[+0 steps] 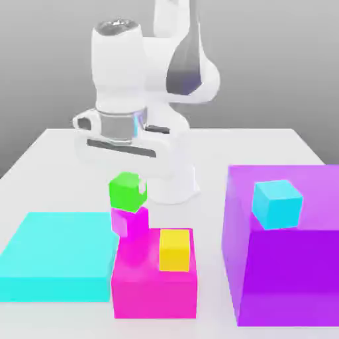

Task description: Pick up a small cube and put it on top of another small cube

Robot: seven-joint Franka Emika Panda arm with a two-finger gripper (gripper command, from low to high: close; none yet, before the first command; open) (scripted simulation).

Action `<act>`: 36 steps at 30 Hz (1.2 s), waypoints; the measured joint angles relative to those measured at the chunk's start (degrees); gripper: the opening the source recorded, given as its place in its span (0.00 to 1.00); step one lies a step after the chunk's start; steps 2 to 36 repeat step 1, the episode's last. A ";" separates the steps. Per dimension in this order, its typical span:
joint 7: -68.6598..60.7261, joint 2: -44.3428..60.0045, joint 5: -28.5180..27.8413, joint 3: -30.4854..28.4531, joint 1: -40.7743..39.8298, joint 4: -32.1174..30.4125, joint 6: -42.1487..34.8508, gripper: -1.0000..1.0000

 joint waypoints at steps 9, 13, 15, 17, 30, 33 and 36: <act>0.00 0.00 0.00 0.00 0.00 0.00 0.00 1.00; 0.00 0.00 0.00 0.00 0.00 0.00 0.00 1.00; 0.00 0.00 0.00 0.00 0.00 0.00 0.00 1.00; 0.00 0.00 0.00 0.00 0.00 0.00 0.00 1.00; 0.00 0.00 0.00 0.00 0.00 0.00 0.00 1.00; 0.00 0.00 0.00 0.00 0.00 0.00 0.00 1.00; 0.00 0.00 0.00 0.00 0.00 0.00 0.00 1.00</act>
